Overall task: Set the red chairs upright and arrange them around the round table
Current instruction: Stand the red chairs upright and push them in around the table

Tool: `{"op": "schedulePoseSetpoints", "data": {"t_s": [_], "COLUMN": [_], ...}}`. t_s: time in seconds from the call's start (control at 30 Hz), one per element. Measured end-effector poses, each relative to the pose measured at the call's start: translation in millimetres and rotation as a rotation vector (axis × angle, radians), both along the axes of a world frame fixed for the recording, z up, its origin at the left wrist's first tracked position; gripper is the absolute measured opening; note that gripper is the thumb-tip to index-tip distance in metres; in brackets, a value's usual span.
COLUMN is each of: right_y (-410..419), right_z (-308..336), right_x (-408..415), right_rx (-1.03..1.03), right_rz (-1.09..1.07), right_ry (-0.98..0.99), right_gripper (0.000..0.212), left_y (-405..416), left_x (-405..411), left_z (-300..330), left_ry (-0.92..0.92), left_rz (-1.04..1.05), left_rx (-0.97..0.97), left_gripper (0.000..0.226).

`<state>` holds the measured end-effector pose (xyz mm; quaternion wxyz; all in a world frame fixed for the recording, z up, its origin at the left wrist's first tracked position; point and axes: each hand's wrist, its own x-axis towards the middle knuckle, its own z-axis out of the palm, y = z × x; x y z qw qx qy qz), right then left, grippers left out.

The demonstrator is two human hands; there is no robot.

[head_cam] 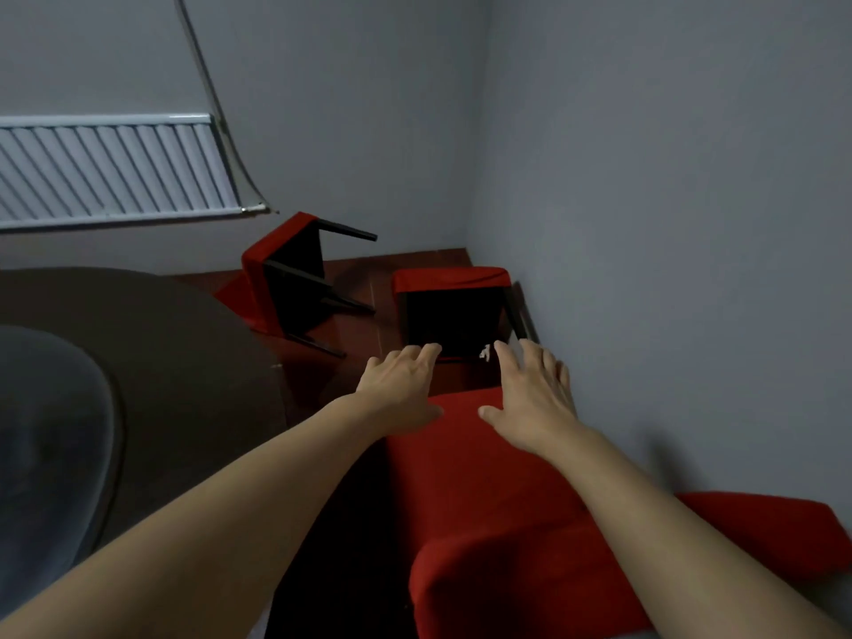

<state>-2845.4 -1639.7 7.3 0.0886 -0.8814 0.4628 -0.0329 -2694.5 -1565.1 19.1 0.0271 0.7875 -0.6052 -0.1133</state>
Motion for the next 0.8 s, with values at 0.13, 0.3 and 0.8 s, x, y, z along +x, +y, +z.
{"op": "schedulePoseSetpoints", "data": {"t_s": [0.13, 0.3, 0.8], "right_y": [-27.4, -66.2, -131.3], "right_z": [2.5, 5.4, 30.8], "right_x": [1.0, 8.1, -31.8], "right_rx": [0.013, 0.042, 0.019], "right_rz": [-0.086, -0.246, -0.506], "right_ry": [0.021, 0.063, 0.129], "right_gripper": [0.087, 0.086, 0.081], "left_y": [-52.4, -124.6, -251.1], "left_x": [8.0, 17.4, -20.2], "left_z": [-2.7, -2.0, 2.3], "left_ry": [-0.011, -0.024, -0.014], "left_rz": [-0.101, -0.292, -0.621], "left_rx": [-0.010, 0.014, 0.048], "left_gripper": [0.087, 0.083, 0.085]}}
